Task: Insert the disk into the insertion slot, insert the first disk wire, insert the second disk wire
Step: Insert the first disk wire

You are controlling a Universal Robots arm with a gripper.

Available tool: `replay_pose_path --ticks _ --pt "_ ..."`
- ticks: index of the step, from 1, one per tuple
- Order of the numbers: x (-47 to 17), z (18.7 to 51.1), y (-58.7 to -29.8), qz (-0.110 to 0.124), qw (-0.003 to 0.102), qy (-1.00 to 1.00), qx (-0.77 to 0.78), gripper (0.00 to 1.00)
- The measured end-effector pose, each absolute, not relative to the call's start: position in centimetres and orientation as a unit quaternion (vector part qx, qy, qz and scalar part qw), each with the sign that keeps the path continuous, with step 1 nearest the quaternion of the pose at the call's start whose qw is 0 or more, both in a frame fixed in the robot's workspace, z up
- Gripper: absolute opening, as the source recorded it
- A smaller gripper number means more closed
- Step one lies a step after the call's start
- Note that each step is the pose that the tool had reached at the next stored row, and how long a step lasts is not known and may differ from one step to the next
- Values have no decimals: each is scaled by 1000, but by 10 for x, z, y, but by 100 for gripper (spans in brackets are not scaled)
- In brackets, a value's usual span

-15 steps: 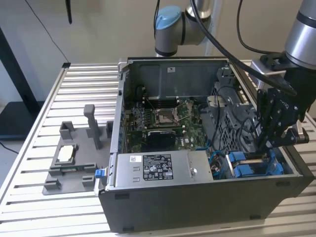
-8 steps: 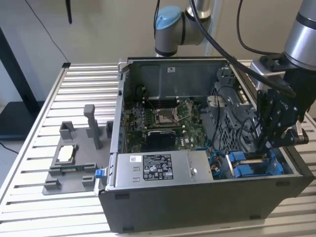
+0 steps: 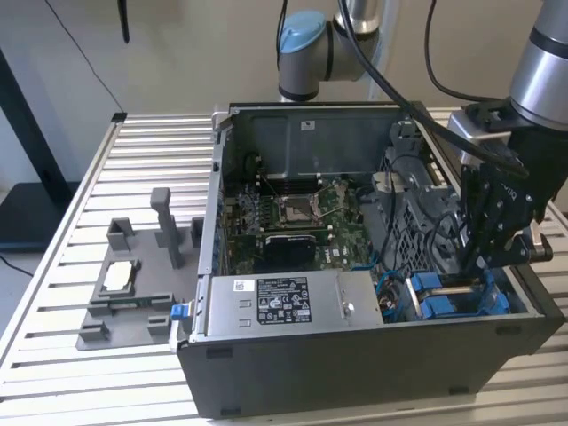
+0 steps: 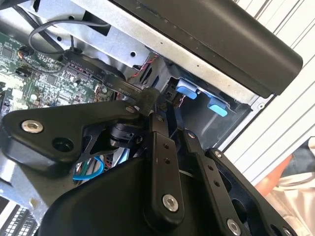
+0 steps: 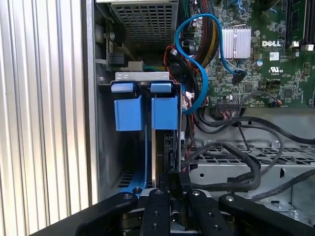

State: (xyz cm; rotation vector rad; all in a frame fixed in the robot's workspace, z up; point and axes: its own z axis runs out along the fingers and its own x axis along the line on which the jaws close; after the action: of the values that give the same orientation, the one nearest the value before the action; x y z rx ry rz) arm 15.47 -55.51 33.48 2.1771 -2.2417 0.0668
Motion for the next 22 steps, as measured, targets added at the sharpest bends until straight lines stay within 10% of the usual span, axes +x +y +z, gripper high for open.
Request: replay_pose_path --ticks 22 --pt "155 352 -555 20 9 -717 697 33"
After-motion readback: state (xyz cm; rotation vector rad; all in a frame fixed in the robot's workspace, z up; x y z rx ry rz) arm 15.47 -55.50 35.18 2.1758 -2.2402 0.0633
